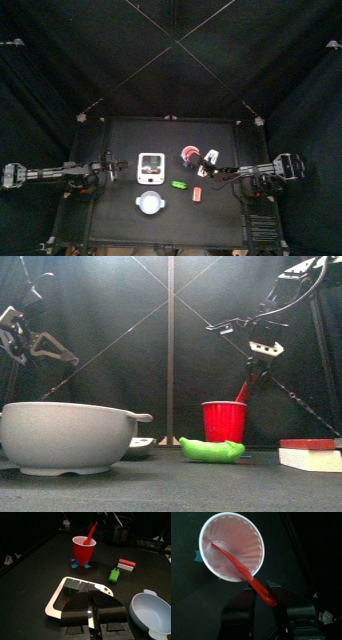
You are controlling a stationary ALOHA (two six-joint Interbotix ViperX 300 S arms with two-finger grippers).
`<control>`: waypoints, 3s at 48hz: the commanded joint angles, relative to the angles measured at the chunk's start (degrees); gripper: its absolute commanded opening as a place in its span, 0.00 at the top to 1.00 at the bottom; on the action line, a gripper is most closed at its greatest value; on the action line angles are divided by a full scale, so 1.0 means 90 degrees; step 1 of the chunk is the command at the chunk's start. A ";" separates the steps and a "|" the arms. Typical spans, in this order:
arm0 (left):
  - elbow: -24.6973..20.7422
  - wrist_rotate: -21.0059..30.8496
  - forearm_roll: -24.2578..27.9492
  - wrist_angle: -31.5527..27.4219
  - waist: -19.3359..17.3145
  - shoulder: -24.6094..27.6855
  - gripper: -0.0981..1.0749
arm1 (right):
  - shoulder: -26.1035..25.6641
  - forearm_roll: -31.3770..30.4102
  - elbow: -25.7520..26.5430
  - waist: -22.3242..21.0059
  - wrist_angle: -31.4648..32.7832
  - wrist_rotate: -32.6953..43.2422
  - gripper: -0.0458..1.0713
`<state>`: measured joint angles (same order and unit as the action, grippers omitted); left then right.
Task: Grab knife
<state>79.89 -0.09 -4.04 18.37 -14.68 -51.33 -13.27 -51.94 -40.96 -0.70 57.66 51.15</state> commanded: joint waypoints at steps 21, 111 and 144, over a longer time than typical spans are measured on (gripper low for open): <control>-0.0078 0.0000 0.0000 0.0039 -0.0020 0.0020 0.64 | -0.0908 0.0332 0.0303 -0.0156 -0.0039 0.0049 0.50; -0.0078 0.0000 0.0000 0.0039 -0.0068 0.0020 0.64 | -0.1914 0.2402 0.0000 -0.1279 -0.1396 0.0068 0.25; -0.0078 -0.0010 0.0010 0.0039 -0.0146 0.0020 0.64 | -0.1719 0.7324 0.0645 -0.4619 -0.0830 -0.4014 0.25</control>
<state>79.89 0.00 -4.04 18.46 -15.64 -51.24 -28.39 6.42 -35.33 -37.71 50.19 19.95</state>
